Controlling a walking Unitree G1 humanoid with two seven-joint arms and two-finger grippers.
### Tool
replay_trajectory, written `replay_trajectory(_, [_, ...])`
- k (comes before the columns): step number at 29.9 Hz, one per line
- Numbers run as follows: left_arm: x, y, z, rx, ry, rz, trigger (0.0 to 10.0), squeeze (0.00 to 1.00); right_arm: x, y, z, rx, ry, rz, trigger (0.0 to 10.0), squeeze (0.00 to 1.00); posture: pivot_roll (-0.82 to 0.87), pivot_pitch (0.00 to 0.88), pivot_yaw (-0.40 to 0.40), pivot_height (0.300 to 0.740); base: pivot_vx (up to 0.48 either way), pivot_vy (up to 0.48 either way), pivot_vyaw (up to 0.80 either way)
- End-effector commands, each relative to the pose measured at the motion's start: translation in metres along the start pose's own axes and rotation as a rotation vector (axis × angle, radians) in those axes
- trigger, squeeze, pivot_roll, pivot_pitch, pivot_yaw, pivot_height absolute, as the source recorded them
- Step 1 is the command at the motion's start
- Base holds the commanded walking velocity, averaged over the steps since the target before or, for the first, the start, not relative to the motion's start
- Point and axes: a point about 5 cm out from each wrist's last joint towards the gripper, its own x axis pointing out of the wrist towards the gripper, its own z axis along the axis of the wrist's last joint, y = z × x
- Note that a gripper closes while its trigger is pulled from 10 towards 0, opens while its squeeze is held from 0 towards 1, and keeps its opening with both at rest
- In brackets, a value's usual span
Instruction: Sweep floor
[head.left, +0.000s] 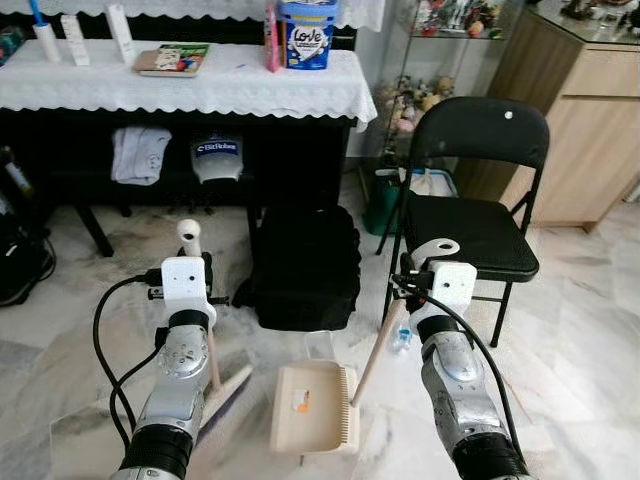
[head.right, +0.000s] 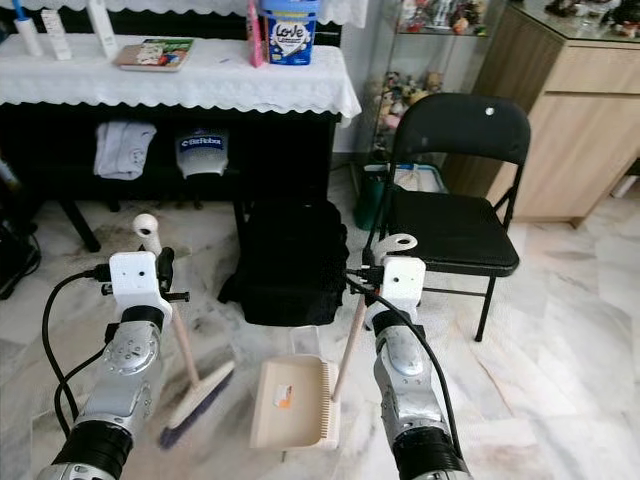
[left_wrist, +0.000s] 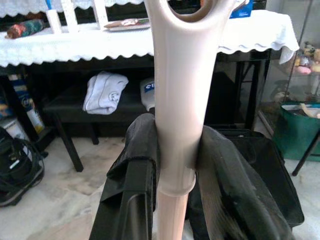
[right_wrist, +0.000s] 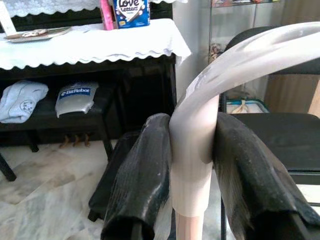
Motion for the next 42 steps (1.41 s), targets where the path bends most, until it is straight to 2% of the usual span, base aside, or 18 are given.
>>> replay_trajectory(1, [0.003, -0.003, 0.01, -0.011, -0.05, -0.013, 10.0, 0.0, 0.003, -0.003, 0.012, 0.0, -0.054, -0.004, 10.0, 0.0, 0.01, 0.0, -0.032, 0.74, 0.356, 0.0, 0.0])
replay_trajectory(29, [0.003, -0.005, 0.009, -0.014, -0.047, -0.024, 10.0, 0.0, 0.001, -0.004, 0.01, -0.012, -0.039, 0.0, 10.0, 0.0, 0.0, 0.0, -0.031, 0.74, 0.371, 0.0, 0.0])
replay_trajectory(42, [0.003, -0.001, 0.008, -0.006, -0.039, -0.005, 10.0, 0.0, -0.011, -0.022, -0.007, -0.061, 0.043, -0.062, 10.0, 0.0, 0.0, 0.0, -0.031, 0.74, 0.0, 0.0, 0.0])
